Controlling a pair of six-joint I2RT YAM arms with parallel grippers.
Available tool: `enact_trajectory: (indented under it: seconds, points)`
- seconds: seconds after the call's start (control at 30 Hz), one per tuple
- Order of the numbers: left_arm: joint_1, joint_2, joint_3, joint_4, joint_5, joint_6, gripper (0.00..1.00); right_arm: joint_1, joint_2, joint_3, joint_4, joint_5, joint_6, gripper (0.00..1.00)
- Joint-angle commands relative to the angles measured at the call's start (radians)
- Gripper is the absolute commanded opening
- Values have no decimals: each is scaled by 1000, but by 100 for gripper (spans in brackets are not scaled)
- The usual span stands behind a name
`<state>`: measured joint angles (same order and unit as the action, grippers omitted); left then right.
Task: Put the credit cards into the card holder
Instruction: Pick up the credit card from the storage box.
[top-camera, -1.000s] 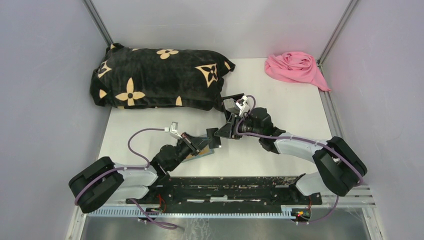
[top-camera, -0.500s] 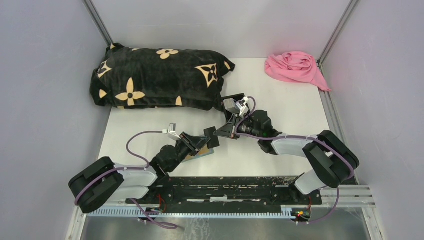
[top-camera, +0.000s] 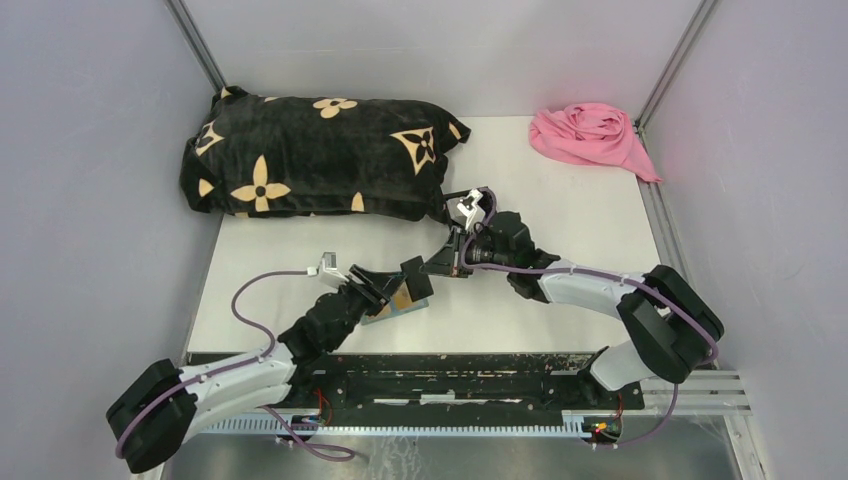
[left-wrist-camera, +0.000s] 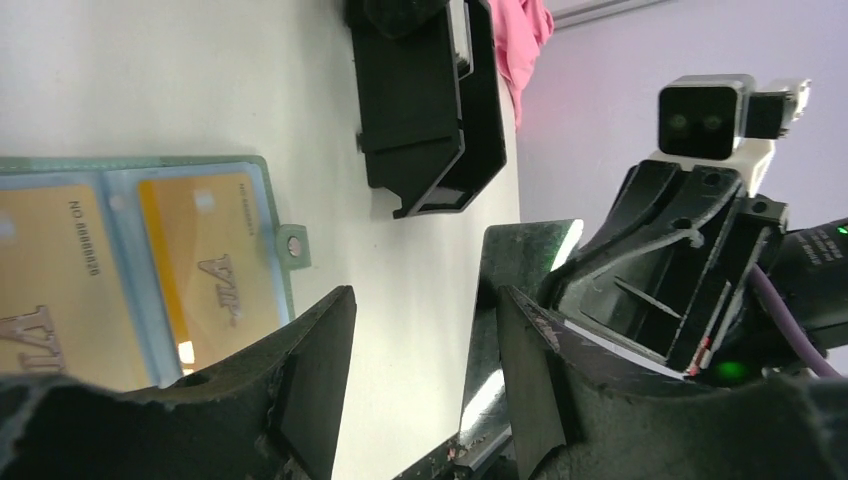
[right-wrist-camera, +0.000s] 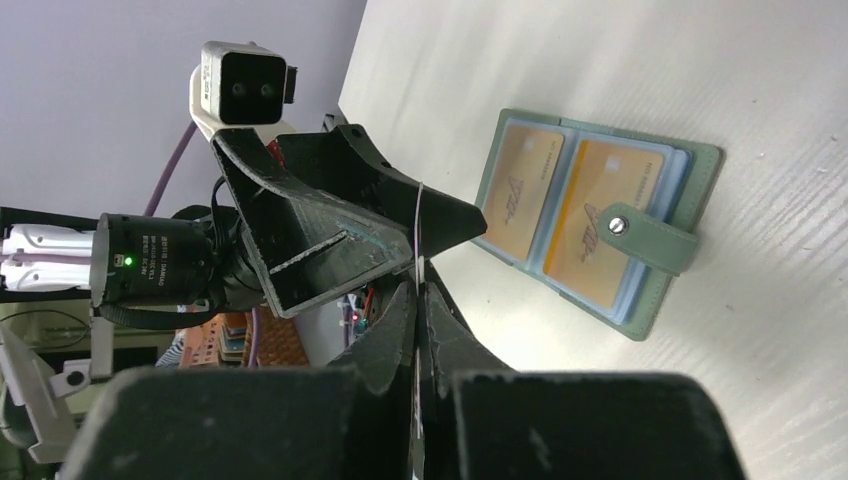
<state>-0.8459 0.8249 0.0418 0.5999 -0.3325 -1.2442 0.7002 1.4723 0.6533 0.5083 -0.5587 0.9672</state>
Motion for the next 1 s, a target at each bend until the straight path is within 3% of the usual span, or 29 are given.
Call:
enact_trajectory:
  seconds: [0.0, 0.3, 0.6, 0.97]
  points:
    - [1, -76, 13, -153, -84, 48, 61, 43, -10, 94, -97, 51, -83, 1]
    - [2, -164, -29, -133, -102, 64, 50, 104, 26, 151, -167, 93, -109, 1]
    - [2, -191, -54, -27, -78, 88, 27, 124, 59, 159, -152, 95, -94, 1]
    - [2, -185, -38, -20, -68, 106, 25, 151, 88, 180, -153, 92, -94, 1]
